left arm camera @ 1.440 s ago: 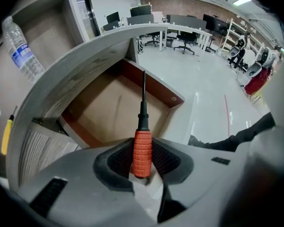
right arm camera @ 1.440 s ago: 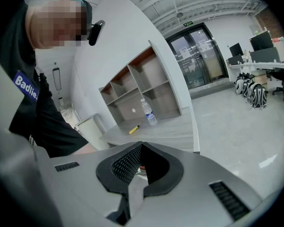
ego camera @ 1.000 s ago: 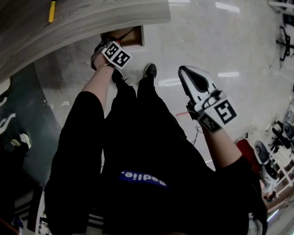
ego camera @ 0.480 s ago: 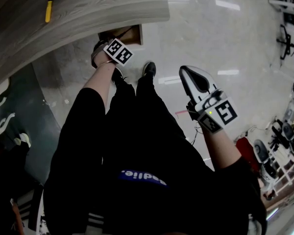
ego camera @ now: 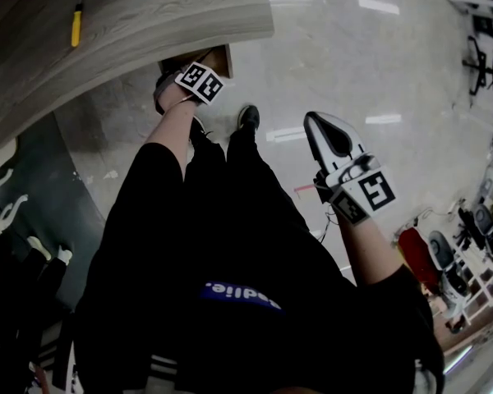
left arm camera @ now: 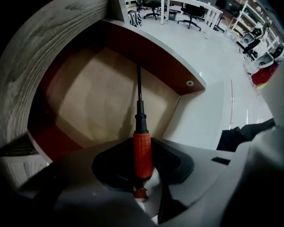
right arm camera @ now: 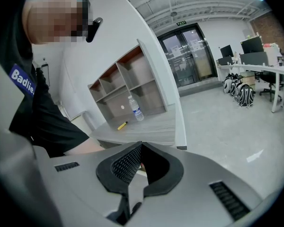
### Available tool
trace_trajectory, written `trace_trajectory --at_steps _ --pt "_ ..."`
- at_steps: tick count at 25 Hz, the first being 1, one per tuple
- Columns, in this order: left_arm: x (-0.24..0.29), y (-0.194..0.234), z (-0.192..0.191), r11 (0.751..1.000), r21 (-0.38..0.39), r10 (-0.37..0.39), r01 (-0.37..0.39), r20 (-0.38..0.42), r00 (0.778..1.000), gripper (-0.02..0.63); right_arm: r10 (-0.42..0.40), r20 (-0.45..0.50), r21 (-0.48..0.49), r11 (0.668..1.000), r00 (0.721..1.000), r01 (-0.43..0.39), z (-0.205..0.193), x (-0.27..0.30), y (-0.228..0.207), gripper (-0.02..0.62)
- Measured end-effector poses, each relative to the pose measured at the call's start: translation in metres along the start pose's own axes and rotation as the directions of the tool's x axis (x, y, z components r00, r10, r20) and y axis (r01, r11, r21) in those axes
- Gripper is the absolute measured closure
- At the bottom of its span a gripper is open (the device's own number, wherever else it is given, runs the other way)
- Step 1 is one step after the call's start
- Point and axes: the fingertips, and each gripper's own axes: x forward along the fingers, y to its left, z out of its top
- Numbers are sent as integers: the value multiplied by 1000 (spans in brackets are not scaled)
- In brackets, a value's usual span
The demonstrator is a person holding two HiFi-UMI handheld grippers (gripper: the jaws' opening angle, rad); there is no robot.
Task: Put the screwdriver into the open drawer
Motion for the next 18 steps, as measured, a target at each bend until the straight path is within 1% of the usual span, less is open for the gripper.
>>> trace_trajectory --at_steps 7,12,15,18 --pt "6 -2 -1 1000 -15 -23 22 -39 999 492 -36 11 2 999 999 36 -3 -11 -11 568" --pt "6 -3 -1 998 19 -54 56 -64 996 472 -42 15 11 999 999 42 -2 -16 -12 568" --pt "5 -4 -1 998 21 -55 56 -48 997 469 -38 27 15 999 999 37 -2 -19 -13 568" --pt "3 -2 -1 998 0 -59 59 -23 998 452 -44 33 9 999 998 44 -1 -23 -11 568"
